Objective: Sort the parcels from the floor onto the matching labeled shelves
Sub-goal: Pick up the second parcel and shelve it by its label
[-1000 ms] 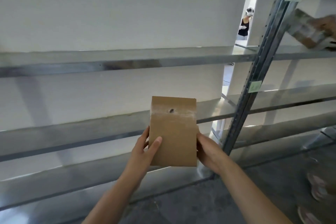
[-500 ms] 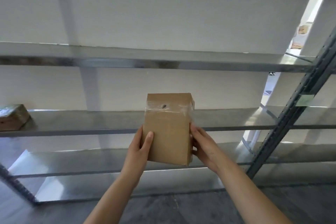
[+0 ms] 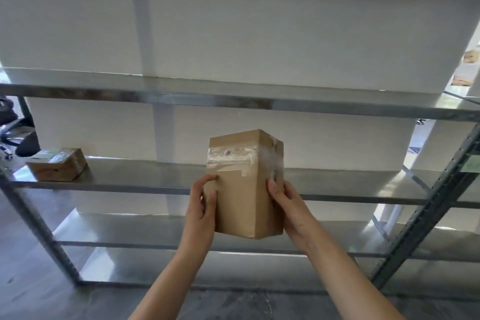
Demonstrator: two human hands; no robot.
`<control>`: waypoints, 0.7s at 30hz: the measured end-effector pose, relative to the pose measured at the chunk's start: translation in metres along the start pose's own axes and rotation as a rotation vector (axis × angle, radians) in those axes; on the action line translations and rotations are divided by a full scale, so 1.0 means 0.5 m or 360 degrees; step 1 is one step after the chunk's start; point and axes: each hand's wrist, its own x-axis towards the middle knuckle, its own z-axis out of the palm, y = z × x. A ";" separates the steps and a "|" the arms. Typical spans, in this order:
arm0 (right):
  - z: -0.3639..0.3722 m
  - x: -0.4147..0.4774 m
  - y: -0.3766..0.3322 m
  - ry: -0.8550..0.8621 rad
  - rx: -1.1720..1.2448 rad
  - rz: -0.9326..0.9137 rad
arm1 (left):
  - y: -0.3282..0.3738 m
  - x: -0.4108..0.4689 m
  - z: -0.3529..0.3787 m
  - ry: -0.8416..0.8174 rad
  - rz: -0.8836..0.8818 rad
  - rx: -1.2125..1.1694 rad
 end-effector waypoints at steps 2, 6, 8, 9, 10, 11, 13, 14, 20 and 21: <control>0.011 -0.001 -0.003 0.0021 0.0046 -0.0005 | 0.010 0.001 -0.004 -0.0003 0.0006 0.0007; 0.007 -0.004 -0.001 -0.0082 0.0300 0.0024 | 0.018 -0.001 -0.014 -0.0049 -0.0062 -0.0025; 0.007 -0.004 0.000 -0.0087 0.0319 0.0075 | 0.017 -0.007 -0.021 -0.0100 -0.0100 -0.0044; 0.008 -0.004 0.002 -0.0080 0.0320 0.0100 | 0.016 -0.012 -0.024 -0.0130 -0.0121 -0.0049; 0.010 -0.003 0.002 -0.0076 0.0318 0.0114 | 0.016 -0.015 -0.026 -0.0156 -0.0142 -0.0051; 0.011 -0.003 0.002 -0.0077 0.0312 0.0115 | 0.016 -0.018 -0.027 -0.0174 -0.0163 -0.0054; 0.014 -0.005 -0.002 -0.0095 0.0280 0.0096 | 0.019 -0.021 -0.028 -0.0204 -0.0223 -0.0075; 0.015 -0.005 -0.004 -0.0115 0.0258 0.0082 | 0.022 -0.021 -0.028 -0.0220 -0.0267 -0.0083; 0.029 -0.001 -0.013 -0.0173 0.0095 0.0013 | 0.039 -0.019 -0.029 -0.0297 -0.0414 -0.0103; 0.028 0.000 -0.013 -0.0190 0.0088 0.0019 | 0.040 -0.018 -0.029 -0.0297 -0.0430 -0.0108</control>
